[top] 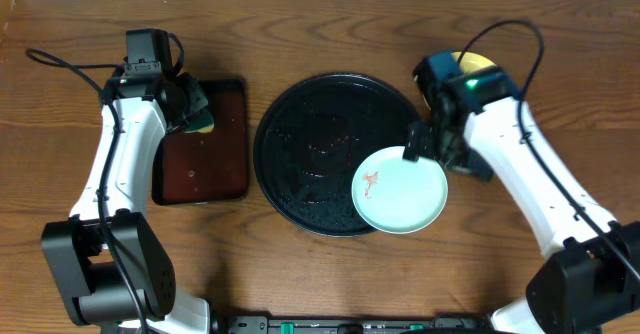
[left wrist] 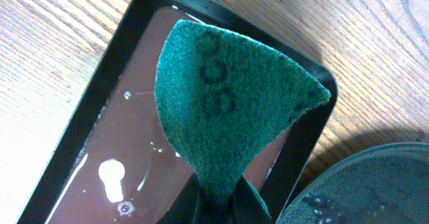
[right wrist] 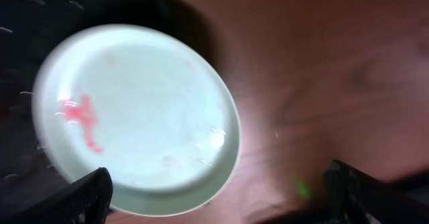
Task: Clean dirty plates on tray and stack at the side
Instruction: 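Grasp the remaining pale green plate rim with the right gripper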
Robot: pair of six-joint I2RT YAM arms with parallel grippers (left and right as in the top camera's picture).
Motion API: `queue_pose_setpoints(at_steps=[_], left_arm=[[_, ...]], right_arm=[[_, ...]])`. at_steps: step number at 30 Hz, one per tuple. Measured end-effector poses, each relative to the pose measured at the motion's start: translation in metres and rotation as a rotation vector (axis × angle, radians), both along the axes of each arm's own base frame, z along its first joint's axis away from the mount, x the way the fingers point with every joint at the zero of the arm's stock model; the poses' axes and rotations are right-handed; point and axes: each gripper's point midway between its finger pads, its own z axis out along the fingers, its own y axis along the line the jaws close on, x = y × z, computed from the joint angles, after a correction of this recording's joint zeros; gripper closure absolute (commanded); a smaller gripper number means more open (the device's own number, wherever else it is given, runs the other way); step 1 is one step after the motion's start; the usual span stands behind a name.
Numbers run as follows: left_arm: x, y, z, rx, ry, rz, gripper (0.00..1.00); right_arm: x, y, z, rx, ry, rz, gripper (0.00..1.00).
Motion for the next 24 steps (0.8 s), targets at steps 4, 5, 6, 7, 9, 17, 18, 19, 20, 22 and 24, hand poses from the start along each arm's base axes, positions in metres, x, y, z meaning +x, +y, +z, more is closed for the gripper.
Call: queue_pose_setpoints(at_steps=[4, 5, 6, 7, 9, 17, 18, 19, 20, 22, 24], left_arm=[[0.000, 0.000, 0.000, 0.000, 0.000, 0.000, 0.93], [0.000, 0.000, 0.000, 0.000, 0.000, 0.000, 0.92], [0.000, 0.000, 0.000, 0.000, 0.000, 0.000, 0.92], [0.000, 0.000, 0.000, 0.000, 0.000, 0.000, 0.92], [0.000, 0.000, 0.000, 0.000, 0.000, -0.001, 0.93], [0.000, 0.000, 0.000, 0.000, 0.000, 0.000, 0.92], [0.000, 0.000, 0.000, 0.000, 0.000, 0.000, 0.93], [0.000, 0.000, 0.000, 0.000, 0.000, 0.000, 0.93], [0.000, 0.000, 0.000, 0.000, 0.000, 0.000, 0.93], [0.000, 0.000, 0.000, 0.000, 0.000, -0.001, 0.93], [0.000, 0.000, 0.000, 0.000, 0.000, 0.000, 0.93]], right_arm=[[-0.019, -0.005, -0.027, -0.040, 0.055, -0.045, 0.10], [-0.022, -0.006, -0.034, -0.044, 0.063, -0.052, 0.11], [-0.024, -0.007, -0.041, -0.044, 0.065, -0.061, 0.12], [-0.025, -0.007, -0.045, -0.040, 0.066, -0.067, 0.14], [-0.028, -0.005, -0.054, -0.027, 0.070, -0.071, 0.25], [-0.033, 0.001, -0.077, 0.021, 0.074, -0.067, 0.49], [-0.032, 0.002, -0.078, 0.030, 0.071, -0.065, 0.50], [-0.033, 0.003, -0.080, 0.035, 0.072, -0.065, 0.50], [-0.033, 0.004, -0.081, 0.038, 0.073, -0.066, 0.50], [-0.037, 0.003, -0.084, 0.040, 0.084, -0.066, 0.52], [-0.041, 0.003, -0.086, 0.041, 0.099, -0.063, 0.59]])
